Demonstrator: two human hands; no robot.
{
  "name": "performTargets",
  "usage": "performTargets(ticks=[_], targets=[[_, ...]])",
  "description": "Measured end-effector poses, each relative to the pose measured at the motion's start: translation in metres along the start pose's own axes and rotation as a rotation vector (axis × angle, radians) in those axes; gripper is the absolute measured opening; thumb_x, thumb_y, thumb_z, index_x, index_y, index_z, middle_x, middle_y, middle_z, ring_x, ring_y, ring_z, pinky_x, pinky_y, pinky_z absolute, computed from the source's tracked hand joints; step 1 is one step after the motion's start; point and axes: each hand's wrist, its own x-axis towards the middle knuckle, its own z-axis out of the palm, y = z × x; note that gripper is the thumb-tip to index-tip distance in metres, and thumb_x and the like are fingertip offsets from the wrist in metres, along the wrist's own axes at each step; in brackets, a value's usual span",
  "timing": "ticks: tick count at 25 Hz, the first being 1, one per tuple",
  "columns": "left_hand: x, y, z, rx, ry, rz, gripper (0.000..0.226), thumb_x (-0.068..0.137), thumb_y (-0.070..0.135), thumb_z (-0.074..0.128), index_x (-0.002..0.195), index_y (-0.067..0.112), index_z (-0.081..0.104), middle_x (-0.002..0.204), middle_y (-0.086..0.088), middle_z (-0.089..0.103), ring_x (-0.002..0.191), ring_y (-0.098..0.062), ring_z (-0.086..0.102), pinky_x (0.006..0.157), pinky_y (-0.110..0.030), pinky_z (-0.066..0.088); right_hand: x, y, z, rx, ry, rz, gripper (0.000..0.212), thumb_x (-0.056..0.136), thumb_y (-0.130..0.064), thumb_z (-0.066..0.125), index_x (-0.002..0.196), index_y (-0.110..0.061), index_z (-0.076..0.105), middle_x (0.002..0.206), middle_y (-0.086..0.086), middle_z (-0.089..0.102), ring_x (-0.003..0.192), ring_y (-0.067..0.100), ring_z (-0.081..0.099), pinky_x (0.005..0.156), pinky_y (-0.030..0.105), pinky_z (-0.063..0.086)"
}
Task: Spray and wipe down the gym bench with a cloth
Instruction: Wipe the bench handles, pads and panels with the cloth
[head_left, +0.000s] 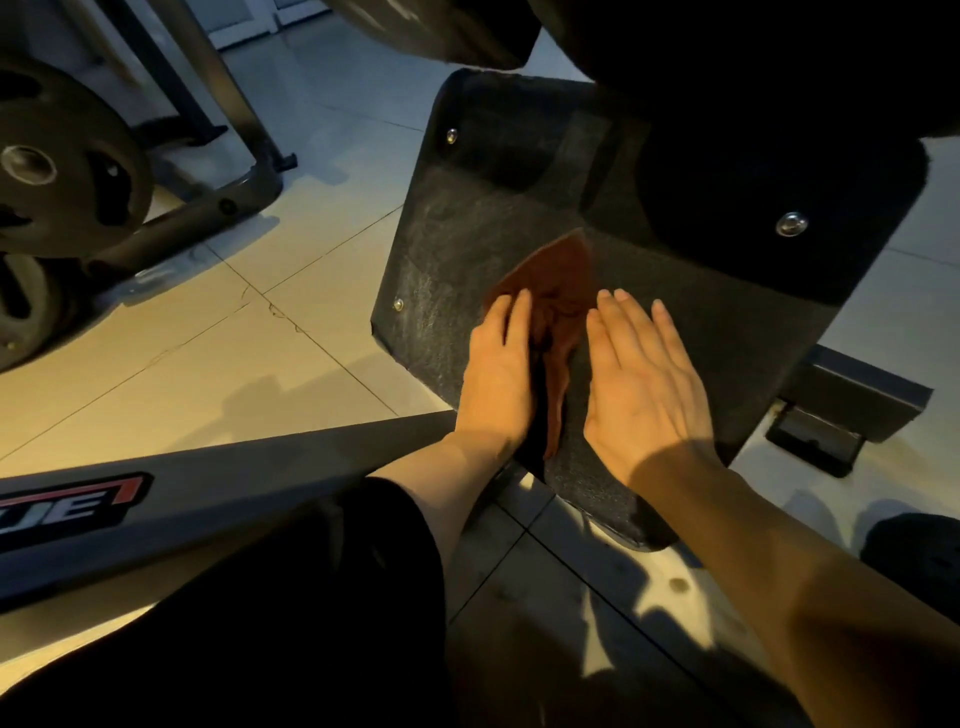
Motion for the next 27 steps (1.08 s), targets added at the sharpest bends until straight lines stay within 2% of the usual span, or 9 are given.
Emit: performTargets(ticks=[2, 6, 10, 11, 15, 19, 21, 24, 27], targets=[[0.018, -0.001, -0.005, -0.008, 0.082, -0.185, 0.068, 0.094, 0.006, 0.052, 0.152, 0.01, 0.017, 0.157, -0.014, 0.018, 0.14, -0.033, 0.022, 0.114, -0.038, 0.023, 0.007, -0.001, 0.001, -0.005, -0.021, -0.004, 0.065, 0.073, -0.01, 0.052, 0.134, 0.009, 0.047, 0.143, 0.026, 0.044, 0.137, 0.036, 0.038, 0.116, 0.049, 0.023], [0.021, -0.003, -0.005, 0.039, 0.016, 0.22, 0.067, 0.094, 0.009, 0.055, 0.152, 0.014, 0.021, 0.158, -0.012, 0.02, 0.14, -0.031, 0.019, 0.115, -0.034, 0.016, 0.024, -0.013, 0.005, -0.034, -0.063, -0.041, 0.067, 0.074, -0.014, 0.045, 0.137, 0.007, 0.044, 0.145, 0.024, 0.041, 0.139, 0.034, 0.034, 0.117, 0.048, 0.02], [0.05, -0.033, -0.013, -0.012, 0.098, -0.286, 0.062, 0.093, 0.003, 0.052, 0.15, 0.014, 0.03, 0.155, -0.01, 0.027, 0.14, -0.033, 0.026, 0.114, -0.036, 0.024, 0.045, -0.018, 0.009, -0.003, -0.079, -0.081, 0.068, 0.078, -0.011, 0.057, 0.141, 0.006, 0.039, 0.15, 0.022, 0.035, 0.143, 0.032, 0.027, 0.12, 0.045, 0.012], [0.051, -0.037, -0.016, -0.003, 0.125, -0.323, 0.06, 0.093, 0.004, 0.052, 0.149, 0.013, 0.032, 0.154, -0.011, 0.029, 0.139, -0.034, 0.027, 0.113, -0.038, 0.025, 0.05, -0.02, 0.009, 0.001, -0.076, -0.091, 0.069, 0.078, -0.012, 0.06, 0.142, 0.006, 0.039, 0.151, 0.023, 0.034, 0.144, 0.032, 0.026, 0.12, 0.044, 0.011], [0.039, -0.042, -0.011, 0.083, 0.045, 0.057, 0.067, 0.095, 0.01, 0.055, 0.152, 0.018, 0.023, 0.159, -0.009, 0.019, 0.139, -0.034, 0.022, 0.114, -0.042, 0.023, 0.068, -0.029, 0.015, -0.002, -0.083, -0.142, 0.066, 0.082, -0.016, 0.052, 0.143, 0.005, 0.036, 0.152, 0.022, 0.031, 0.145, 0.031, 0.023, 0.12, 0.044, 0.008], [0.06, -0.067, -0.018, 0.024, 0.071, -0.401, 0.056, 0.096, 0.011, 0.048, 0.15, 0.016, 0.031, 0.155, -0.009, 0.024, 0.139, -0.036, 0.025, 0.116, -0.041, 0.025, 0.078, -0.036, 0.024, -0.005, -0.135, -0.181, 0.072, 0.081, -0.016, 0.063, 0.144, 0.004, 0.035, 0.154, 0.021, 0.029, 0.146, 0.03, 0.021, 0.12, 0.043, 0.005], [0.06, -0.074, -0.02, 0.029, 0.141, -0.345, 0.058, 0.093, 0.006, 0.05, 0.149, 0.013, 0.032, 0.154, -0.011, 0.027, 0.136, -0.036, 0.027, 0.114, -0.041, 0.026, 0.083, -0.039, 0.028, -0.009, -0.149, -0.19, 0.074, 0.079, -0.015, 0.066, 0.144, 0.004, 0.036, 0.153, 0.021, 0.03, 0.146, 0.03, 0.022, 0.12, 0.043, 0.006], [0.059, -0.073, -0.011, 0.067, 0.061, -0.113, 0.074, 0.092, 0.002, 0.051, 0.154, 0.02, 0.015, 0.161, -0.007, 0.009, 0.139, -0.032, 0.014, 0.116, -0.042, 0.017, 0.092, -0.041, 0.036, -0.057, -0.16, -0.225, 0.072, 0.082, -0.019, 0.063, 0.144, 0.002, 0.035, 0.155, 0.019, 0.028, 0.146, 0.029, 0.02, 0.12, 0.042, 0.003], [0.075, -0.075, -0.005, 0.003, 0.083, -0.434, 0.064, 0.097, 0.015, 0.048, 0.153, 0.02, 0.017, 0.16, -0.005, 0.01, 0.138, -0.035, 0.016, 0.115, -0.045, 0.024, 0.098, -0.044, 0.038, -0.061, -0.176, -0.212, 0.071, 0.079, -0.02, 0.066, 0.141, 0.002, 0.041, 0.152, 0.019, 0.034, 0.145, 0.029, 0.025, 0.12, 0.044, 0.008]])
